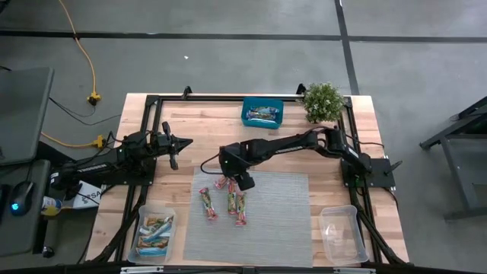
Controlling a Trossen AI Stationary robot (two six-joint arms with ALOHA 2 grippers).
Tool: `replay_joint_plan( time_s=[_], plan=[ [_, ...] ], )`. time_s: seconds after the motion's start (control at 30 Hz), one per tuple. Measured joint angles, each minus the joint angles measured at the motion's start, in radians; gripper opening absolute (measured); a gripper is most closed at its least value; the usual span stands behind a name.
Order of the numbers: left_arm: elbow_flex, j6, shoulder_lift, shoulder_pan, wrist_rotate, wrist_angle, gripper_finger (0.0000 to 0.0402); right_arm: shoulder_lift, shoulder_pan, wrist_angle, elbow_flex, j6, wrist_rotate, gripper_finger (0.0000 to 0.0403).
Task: Pick and place Granola Bars by type
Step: Put the red granola bar into the right transparent bin
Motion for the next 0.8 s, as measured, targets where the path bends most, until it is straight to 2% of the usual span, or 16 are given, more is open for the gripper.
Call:
replay_joint_plan(
  time_s=[0.33,0.8],
  plan=[
    [0.000,0.000,0.000,0.000,0.000,0.000,0.0001,0.009,-0.023,-0.014,0.000,-0.028,-0.055,0.0209],
    [0.000,0.000,0.000,0.000,-0.001,0.000,0.0001,0.040,-0.014,-0.052,0.000,-0.050,-0.020,0.0208]
  ],
)
